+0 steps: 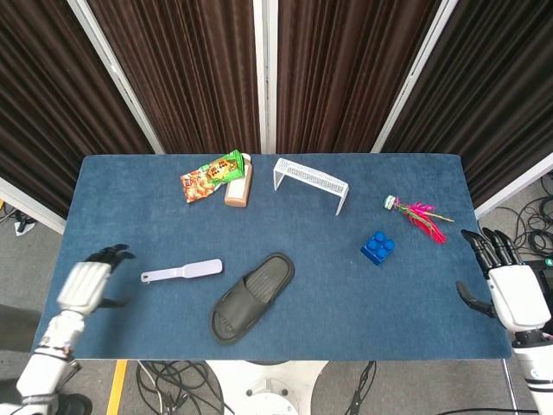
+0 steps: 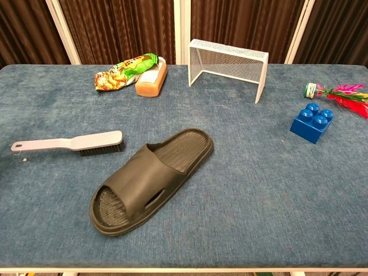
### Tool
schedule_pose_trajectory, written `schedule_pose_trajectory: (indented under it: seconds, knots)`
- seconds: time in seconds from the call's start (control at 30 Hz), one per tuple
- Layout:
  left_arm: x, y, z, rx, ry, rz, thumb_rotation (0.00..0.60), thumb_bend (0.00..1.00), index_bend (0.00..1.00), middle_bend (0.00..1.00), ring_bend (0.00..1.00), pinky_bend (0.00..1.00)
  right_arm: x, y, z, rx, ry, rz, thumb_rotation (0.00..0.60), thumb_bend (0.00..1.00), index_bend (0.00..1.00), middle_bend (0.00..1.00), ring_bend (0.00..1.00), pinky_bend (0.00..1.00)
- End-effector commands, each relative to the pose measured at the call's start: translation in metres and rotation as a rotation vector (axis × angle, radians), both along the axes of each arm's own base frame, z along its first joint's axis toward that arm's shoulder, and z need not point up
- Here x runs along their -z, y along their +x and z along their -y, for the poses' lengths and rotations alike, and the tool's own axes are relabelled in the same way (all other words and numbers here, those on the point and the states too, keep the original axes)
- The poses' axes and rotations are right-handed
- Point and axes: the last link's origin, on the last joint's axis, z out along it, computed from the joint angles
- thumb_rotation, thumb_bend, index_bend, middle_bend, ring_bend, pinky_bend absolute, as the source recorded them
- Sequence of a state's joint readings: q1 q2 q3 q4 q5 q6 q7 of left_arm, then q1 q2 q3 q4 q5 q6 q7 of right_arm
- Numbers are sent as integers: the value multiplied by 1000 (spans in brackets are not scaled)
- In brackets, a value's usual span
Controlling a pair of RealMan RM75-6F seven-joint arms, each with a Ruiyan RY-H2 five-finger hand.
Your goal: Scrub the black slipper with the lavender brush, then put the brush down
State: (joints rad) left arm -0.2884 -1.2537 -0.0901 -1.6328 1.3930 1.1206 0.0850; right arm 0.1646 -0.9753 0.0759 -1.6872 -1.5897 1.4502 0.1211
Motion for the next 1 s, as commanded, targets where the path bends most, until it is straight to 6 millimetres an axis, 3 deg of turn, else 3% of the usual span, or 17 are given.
schedule_pose_trajectory:
  seconds: [0.03,0.27,0.4,0.7,0.87,1.0]
  knots:
    - [38,18,-15,8,-127,16,600,0,311,273,219,295,1,-2,0,13,3,1,600,261,12,124,0,0]
    - [76,16,-40,-1,-109,-107,600,0,309,273,220,296,2,-10,-2,41,6,14,600,261,12,124,0,0]
    - [88,11,-56,-57,-67,-134,600,0,309,273,220,298,2,-13,-4,48,4,17,600,261,13,124,0,0]
    - [90,-4,-83,-132,6,-181,600,0,314,274,220,302,2,-18,-9,71,2,25,600,262,12,124,0,0]
    - [81,-8,-88,-154,48,-158,600,0,317,275,220,302,2,-20,-11,78,-3,27,600,262,12,124,0,0]
    - [83,-6,-81,-134,-34,-149,600,0,325,279,220,302,3,-20,-12,77,-1,30,600,265,12,124,0,0]
